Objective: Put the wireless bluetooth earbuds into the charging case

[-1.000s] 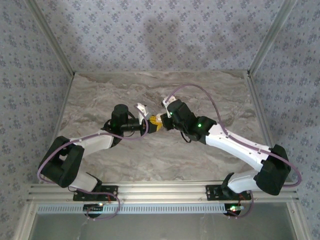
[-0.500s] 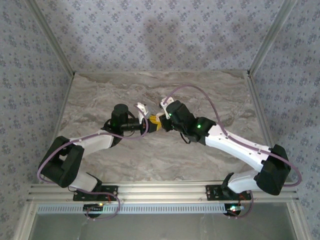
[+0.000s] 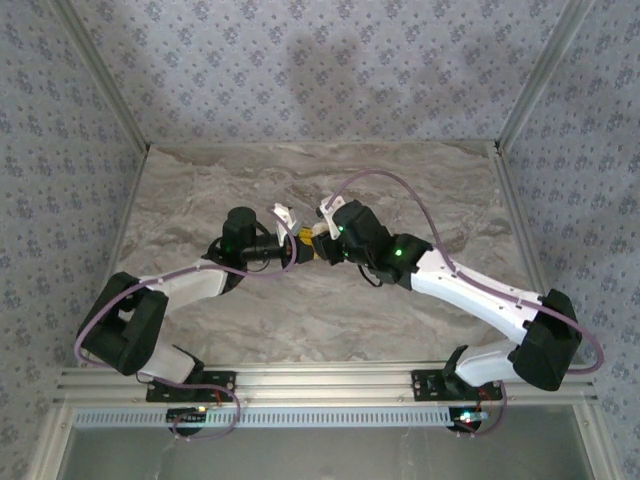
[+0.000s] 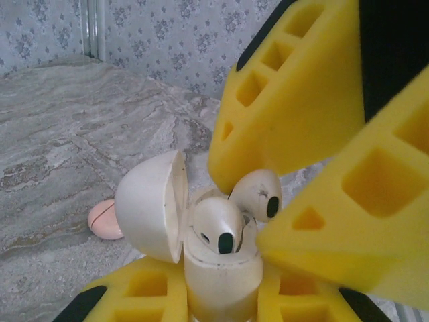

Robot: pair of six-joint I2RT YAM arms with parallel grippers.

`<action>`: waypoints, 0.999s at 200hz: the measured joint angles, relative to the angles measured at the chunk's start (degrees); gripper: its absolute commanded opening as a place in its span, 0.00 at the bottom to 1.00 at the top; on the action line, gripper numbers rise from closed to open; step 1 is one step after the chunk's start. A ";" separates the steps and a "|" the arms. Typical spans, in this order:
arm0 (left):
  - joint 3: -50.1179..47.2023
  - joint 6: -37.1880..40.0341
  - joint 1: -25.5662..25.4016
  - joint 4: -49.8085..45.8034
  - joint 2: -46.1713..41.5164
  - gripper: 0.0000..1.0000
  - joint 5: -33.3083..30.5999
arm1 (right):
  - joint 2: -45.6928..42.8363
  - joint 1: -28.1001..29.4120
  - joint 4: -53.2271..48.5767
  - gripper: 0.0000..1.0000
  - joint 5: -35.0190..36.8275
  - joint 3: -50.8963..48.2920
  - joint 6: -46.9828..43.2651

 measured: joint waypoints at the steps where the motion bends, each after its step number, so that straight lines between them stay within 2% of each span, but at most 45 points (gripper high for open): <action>1: 0.00 0.00 0.00 0.00 0.00 0.15 0.00 | 0.00 -0.02 0.02 0.38 -0.04 0.00 0.02; 78: 0.04 0.13 -0.15 1.90 0.00 0.15 -0.98 | -2.58 -3.26 0.02 0.54 -6.75 0.70 3.89; 144: 0.04 0.11 -0.15 3.45 0.00 0.15 -1.73 | -6.34 -8.57 1.49 0.54 -11.32 0.81 11.28; 200: 0.07 0.11 -0.15 4.66 0.00 0.15 -1.95 | -7.13 -13.16 1.36 0.57 -20.46 -0.31 15.37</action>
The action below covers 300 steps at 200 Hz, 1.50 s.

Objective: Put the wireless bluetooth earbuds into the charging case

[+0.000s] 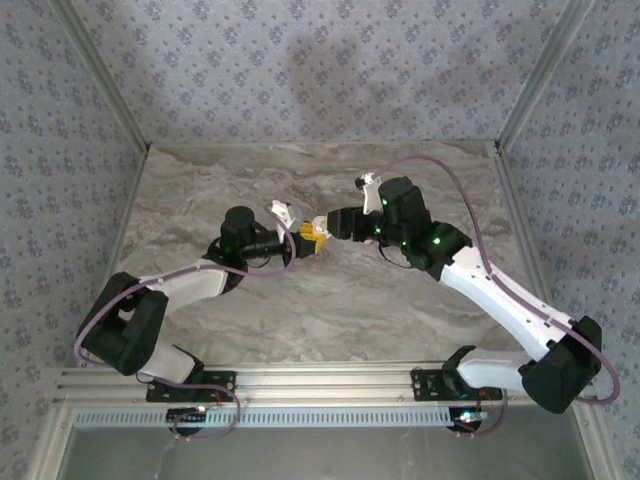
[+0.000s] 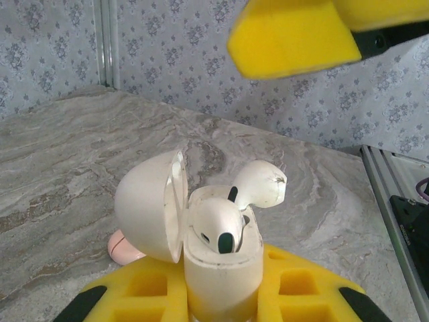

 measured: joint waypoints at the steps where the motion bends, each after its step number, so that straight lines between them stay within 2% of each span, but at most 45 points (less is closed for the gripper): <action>1: 0.00 -0.02 0.00 0.02 0.00 0.15 0.00 | 0.00 -0.04 0.00 0.57 -0.15 -0.02 0.07; 25: 0.00 -0.02 0.00 0.07 0.00 0.15 0.00 | 0.92 -0.76 -0.35 0.63 -3.06 -0.11 0.87; 52: 0.00 -0.15 0.00 0.42 0.00 0.15 0.00 | 2.49 -0.85 -1.36 0.64 -4.50 -0.11 1.07; 129: 0.13 -0.17 0.00 1.05 -0.15 0.15 0.02 | 4.90 -0.98 -4.59 0.62 -4.68 -0.09 1.03; 245: 0.76 -0.17 0.00 0.85 -0.94 0.15 -0.42 | 4.87 -4.20 -5.46 0.58 -4.96 -0.11 1.29; 300: 0.92 0.37 0.00 -0.31 -1.92 0.15 0.68 | 1.03 -7.65 -1.90 0.62 -11.43 -3.23 -0.55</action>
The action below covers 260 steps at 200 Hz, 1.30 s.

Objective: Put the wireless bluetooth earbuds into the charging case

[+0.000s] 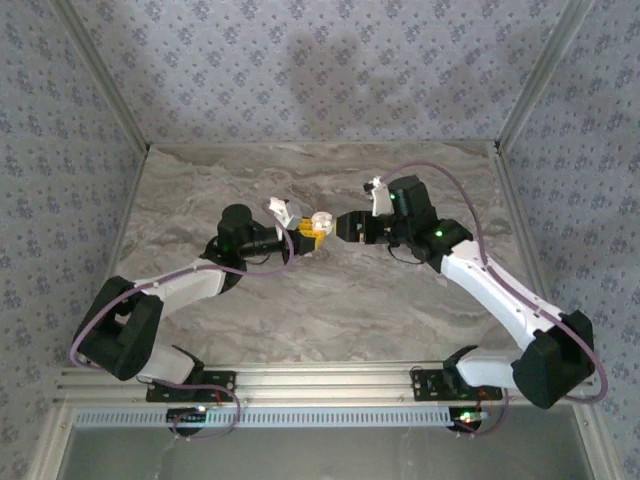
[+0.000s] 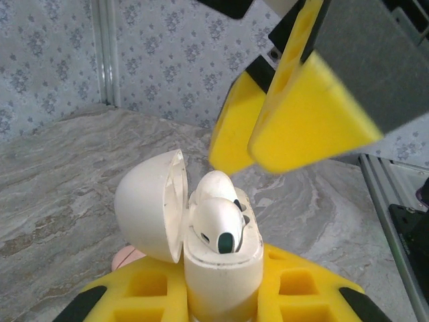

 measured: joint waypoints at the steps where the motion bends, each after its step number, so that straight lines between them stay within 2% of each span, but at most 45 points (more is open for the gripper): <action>1: 0.00 0.04 -0.02 -0.04 -0.04 0.15 0.02 | -0.09 -0.07 -0.02 0.62 -0.09 -0.02 -0.20; 33: 1.38 4.44 -0.46 -5.42 -1.33 0.15 1.64 | -3.10 -1.84 -0.22 0.64 -4.90 0.13 -10.43; 56: 3.69 10.36 -1.60 -12.11 -2.62 0.15 2.29 | -3.61 -1.84 -1.62 0.67 -8.39 0.83 -23.04; 87: 4.74 16.65 -2.05 -18.56 -4.57 0.15 2.89 | -3.72 -1.84 -3.69 0.79 -11.10 0.90 -40.00; 131: 5.22 22.49 -2.19 -25.33 -5.35 0.15 2.86 | -2.12 -1.62 -6.95 0.82 -12.94 3.08 -58.42; 185: 5.40 24.37 -2.38 -27.32 -5.51 0.15 2.84 | 3.13 0.31 -10.86 0.83 -14.97 7.39 -66.88; 260: 5.40 23.67 -2.38 -26.23 -6.12 0.15 2.82 | 6.08 1.20 -14.78 0.80 -17.81 9.07 -68.85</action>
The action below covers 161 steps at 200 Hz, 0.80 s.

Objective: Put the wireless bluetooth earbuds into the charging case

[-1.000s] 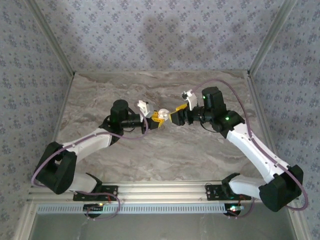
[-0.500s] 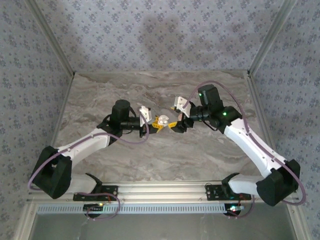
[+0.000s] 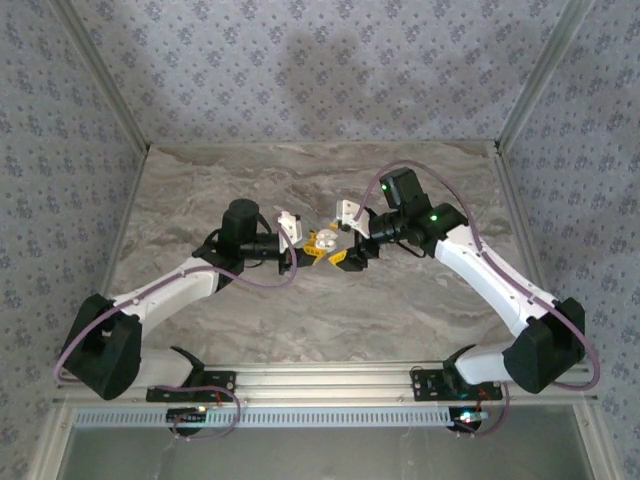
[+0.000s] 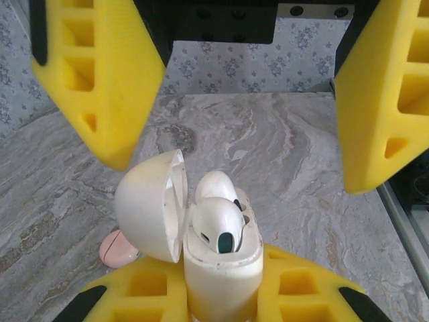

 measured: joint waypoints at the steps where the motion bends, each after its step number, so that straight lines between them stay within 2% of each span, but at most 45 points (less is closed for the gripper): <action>1: 0.00 -0.04 0.02 0.02 0.00 0.15 0.00 | 0.00 0.00 -0.02 0.80 -0.04 0.00 0.00; 84: -0.04 -1.07 -0.17 0.66 -0.02 0.15 0.00 | -0.33 -0.37 -3.23 0.60 -0.33 1.49 -0.39; 124: -0.04 -3.13 -0.24 2.29 -0.02 0.15 -1.75 | -5.53 -0.02 -6.86 0.59 -1.22 0.13 -0.37; 161: -0.04 -7.43 -0.24 4.74 0.33 0.16 -2.80 | -11.37 -1.92 -4.96 0.61 -1.62 -5.84 3.15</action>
